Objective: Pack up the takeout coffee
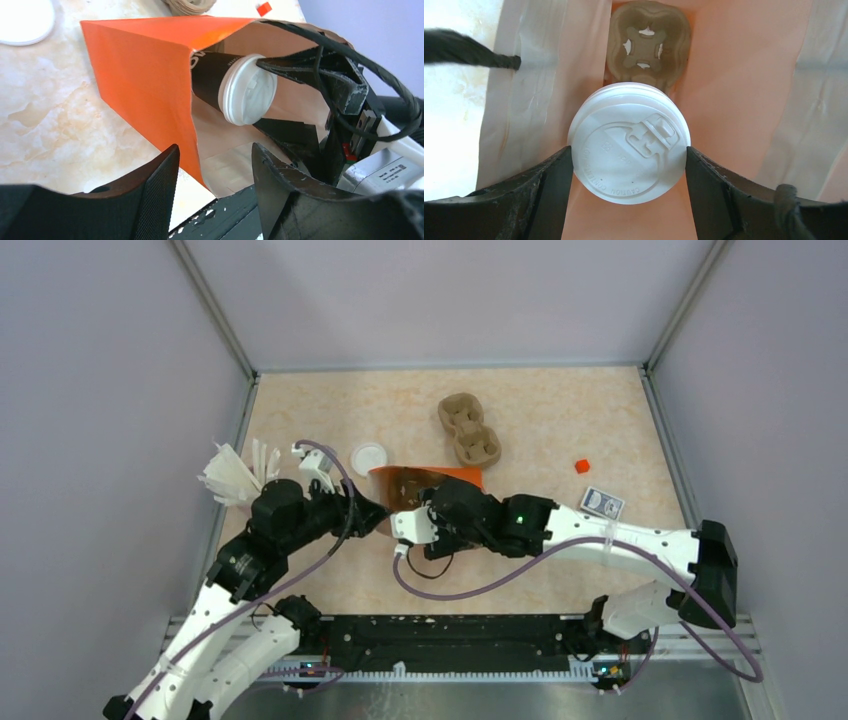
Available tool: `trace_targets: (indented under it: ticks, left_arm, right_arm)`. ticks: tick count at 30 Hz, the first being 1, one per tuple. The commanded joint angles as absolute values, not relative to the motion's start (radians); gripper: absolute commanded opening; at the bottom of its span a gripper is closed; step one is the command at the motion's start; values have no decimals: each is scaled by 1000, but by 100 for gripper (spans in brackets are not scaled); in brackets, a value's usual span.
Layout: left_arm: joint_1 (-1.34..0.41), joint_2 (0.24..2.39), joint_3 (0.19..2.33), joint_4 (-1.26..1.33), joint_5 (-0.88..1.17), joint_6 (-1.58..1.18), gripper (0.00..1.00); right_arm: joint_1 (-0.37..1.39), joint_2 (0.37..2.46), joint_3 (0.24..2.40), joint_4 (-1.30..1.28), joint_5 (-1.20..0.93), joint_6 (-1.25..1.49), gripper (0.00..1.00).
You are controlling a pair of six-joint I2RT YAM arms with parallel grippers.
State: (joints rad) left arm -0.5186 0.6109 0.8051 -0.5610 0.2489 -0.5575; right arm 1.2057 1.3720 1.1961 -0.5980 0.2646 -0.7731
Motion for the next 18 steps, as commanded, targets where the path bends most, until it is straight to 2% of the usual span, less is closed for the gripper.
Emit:
trace_targets:
  ticks: [1,8,12,15,18]
  left_arm:
    - [-517,617,876,-583,156,-574,61]
    - [-517,681,917,-644,130,-531,58]
    - [-517,691,909,-619,150,-528,50]
    - [-516,694,901,-599,164,-494,39]
    - [-517,687,891,-553,214,-424,19]
  right_arm:
    - [1199,1328,1182,-549,263,-751,62]
    - [1198,1303,1164,-564,266,-743,62]
    - [1199,1294,1155,-571,270,-734,62]
    - [1198,1287,1150,-577,269,-731,62]
    - [1198,1288,1142,-583,276,-747,62]
